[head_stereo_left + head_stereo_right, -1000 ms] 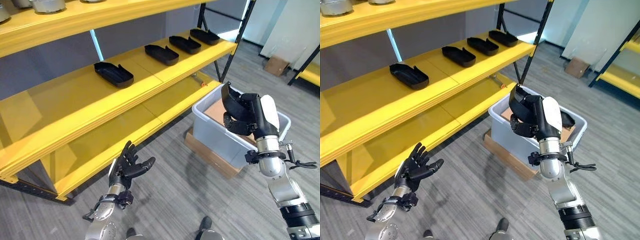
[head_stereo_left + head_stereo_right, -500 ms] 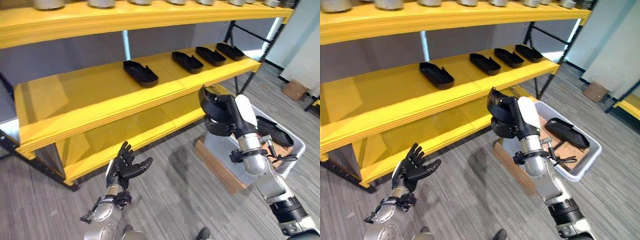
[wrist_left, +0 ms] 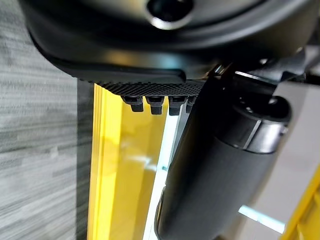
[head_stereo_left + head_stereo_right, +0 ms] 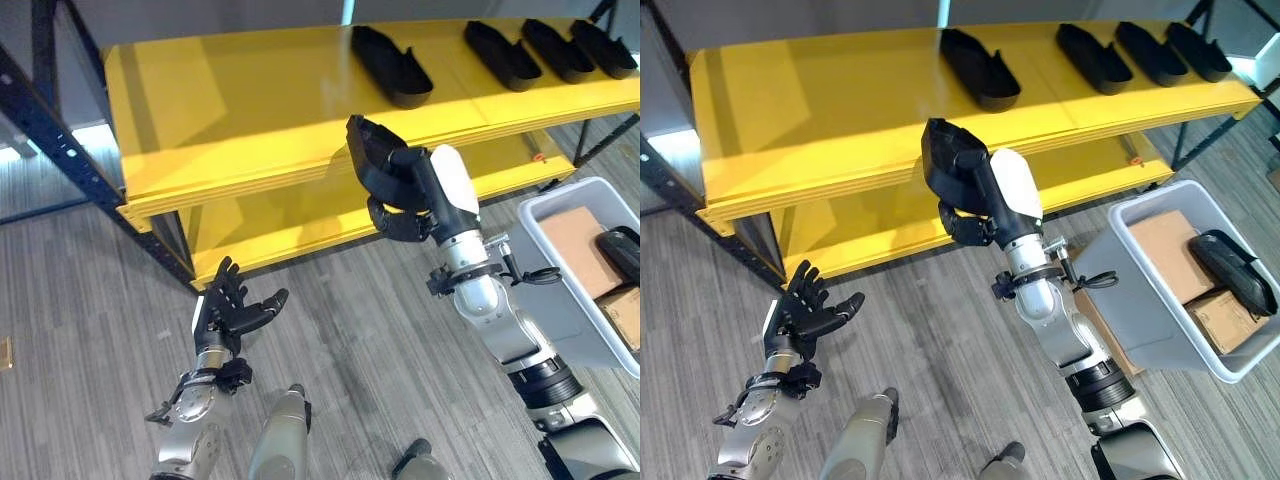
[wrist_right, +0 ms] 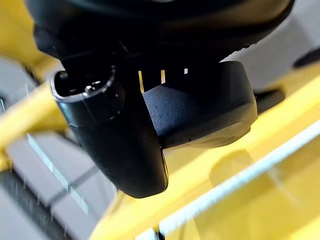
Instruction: Move parts from the plastic box to the shelf.
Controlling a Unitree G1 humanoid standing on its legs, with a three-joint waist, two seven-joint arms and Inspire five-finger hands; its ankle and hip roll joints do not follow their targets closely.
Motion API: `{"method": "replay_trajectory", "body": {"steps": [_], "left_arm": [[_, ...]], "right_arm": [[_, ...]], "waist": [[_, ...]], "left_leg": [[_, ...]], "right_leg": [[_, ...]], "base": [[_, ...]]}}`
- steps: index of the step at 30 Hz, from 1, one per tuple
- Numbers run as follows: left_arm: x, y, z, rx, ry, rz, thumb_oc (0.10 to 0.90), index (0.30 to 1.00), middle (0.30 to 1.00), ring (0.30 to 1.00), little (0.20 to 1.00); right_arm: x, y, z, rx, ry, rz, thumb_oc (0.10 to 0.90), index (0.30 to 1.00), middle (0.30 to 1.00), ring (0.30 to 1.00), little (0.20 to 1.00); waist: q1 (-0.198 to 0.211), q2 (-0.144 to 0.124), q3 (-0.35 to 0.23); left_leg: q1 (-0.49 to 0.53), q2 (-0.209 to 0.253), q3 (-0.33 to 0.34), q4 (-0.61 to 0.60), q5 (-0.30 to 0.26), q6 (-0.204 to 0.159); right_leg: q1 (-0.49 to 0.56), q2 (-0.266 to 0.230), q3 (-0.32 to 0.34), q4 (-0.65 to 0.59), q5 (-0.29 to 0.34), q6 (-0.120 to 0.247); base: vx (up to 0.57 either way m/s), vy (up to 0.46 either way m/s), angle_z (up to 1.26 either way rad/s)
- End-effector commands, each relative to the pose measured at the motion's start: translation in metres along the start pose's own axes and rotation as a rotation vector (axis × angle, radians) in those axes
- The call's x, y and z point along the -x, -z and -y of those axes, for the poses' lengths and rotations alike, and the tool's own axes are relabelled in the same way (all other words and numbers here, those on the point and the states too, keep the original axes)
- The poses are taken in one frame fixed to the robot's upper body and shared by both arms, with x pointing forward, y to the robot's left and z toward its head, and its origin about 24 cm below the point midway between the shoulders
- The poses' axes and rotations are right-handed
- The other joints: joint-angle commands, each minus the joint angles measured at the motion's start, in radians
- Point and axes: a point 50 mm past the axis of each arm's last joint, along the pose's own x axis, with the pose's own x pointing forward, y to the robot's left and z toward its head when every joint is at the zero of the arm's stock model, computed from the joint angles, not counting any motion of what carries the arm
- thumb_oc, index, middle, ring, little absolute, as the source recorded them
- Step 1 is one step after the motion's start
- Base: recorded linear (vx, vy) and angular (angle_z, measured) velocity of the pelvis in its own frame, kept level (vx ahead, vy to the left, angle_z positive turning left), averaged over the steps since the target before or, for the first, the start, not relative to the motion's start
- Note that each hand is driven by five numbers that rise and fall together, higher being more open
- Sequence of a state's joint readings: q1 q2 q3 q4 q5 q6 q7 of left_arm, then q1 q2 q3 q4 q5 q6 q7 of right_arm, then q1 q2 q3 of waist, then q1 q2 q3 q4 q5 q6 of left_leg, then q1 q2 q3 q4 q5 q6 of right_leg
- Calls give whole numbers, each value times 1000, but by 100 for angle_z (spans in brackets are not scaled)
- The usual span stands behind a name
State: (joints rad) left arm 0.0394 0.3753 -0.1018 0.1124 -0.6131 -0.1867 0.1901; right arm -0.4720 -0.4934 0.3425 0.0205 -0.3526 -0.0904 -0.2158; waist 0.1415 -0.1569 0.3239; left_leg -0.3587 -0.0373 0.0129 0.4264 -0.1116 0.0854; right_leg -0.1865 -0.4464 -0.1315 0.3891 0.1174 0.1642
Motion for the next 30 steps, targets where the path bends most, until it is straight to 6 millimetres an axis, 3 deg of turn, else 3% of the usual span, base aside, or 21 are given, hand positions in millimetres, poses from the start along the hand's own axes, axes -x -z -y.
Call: {"method": "replay_trajectory", "body": {"steps": [1,5,8,10,13,14,16,17,19,24,30], "left_arm": [[-1,-42,31,-11,163,250,900,1000,1000,1000,1000],[-6,-44,37,12,176,260,900,1000,1000,1000,1000],[-6,-44,39,21,179,262,900,1000,1000,1000,1000],[-5,-43,39,26,187,263,900,1000,1000,1000,1000],[-4,-42,38,33,192,253,900,1000,1000,1000,1000],[-4,-41,38,43,193,248,900,1000,1000,1000,1000],[-3,-40,37,44,189,243,900,1000,1000,1000,1000],[0,-35,35,57,181,225,900,1000,1000,1000,1000],[2,-34,33,66,173,218,900,1000,1000,1000,1000],[8,-26,33,86,180,175,900,1000,1000,1000,1000],[10,-27,35,90,196,177,900,1000,1000,1000,1000]], "right_arm": [[-22,-38,62,69,218,256,400,300,300,300,300],[-22,-38,65,77,225,261,400,300,300,300,300],[-20,-38,66,70,231,259,400,300,300,300,300],[-19,-36,66,66,231,254,400,300,300,300,300],[-17,-35,67,61,226,251,400,300,300,300,300],[-16,-32,69,49,228,241,400,300,300,300,300],[-16,-32,69,42,227,238,400,300,300,300,300],[-17,-33,68,24,222,245,400,300,300,300,300],[-17,-33,68,18,218,246,400,300,300,300,300],[-17,-38,65,-18,202,270,400,300,300,300,300],[-25,-45,65,-9,195,302,400,300,300,300,300]], "waist": [[-55,49,-69],[-93,59,-49],[-119,57,-50],[-125,47,-62],[-125,34,-80],[-127,24,-102],[-126,23,-110],[-126,27,-125],[-126,32,-132],[-131,59,-167],[-124,81,-176]], "left_leg": [[135,12,-4,-180,-20,-6],[165,13,-46,-169,-36,-34],[190,9,-81,-128,-80,-58],[211,3,-118,-92,-116,-69],[219,1,-141,-77,-137,-77],[232,3,-165,-82,-148,-83],[245,14,-174,-88,-151,-89],[267,43,-192,-108,-150,-102],[284,65,-203,-133,-142,-112],[332,165,-239,-253,-71,-152],[362,231,-227,-329,-20,-174]], "right_leg": [[-20,60,-92,-103,100,-1],[-44,70,-52,-245,99,16],[-51,67,-4,-365,134,41],[-45,67,39,-413,171,56],[-19,78,56,-422,167,59],[2,86,90,-415,168,67],[11,98,88,-402,152,66],[19,125,89,-377,107,60],[28,140,80,-367,81,52],[41,212,44,-303,-29,14],[17,237,-6,-208,-93,-1]], "base": [[75,29,8],[148,-125,27],[141,-139,79],[204,-301,70],[119,-250,46],[141,-288,55],[139,-292,72],[89,-185,46],[112,-243,18],[97,-255,16],[41,-164,14]]}}
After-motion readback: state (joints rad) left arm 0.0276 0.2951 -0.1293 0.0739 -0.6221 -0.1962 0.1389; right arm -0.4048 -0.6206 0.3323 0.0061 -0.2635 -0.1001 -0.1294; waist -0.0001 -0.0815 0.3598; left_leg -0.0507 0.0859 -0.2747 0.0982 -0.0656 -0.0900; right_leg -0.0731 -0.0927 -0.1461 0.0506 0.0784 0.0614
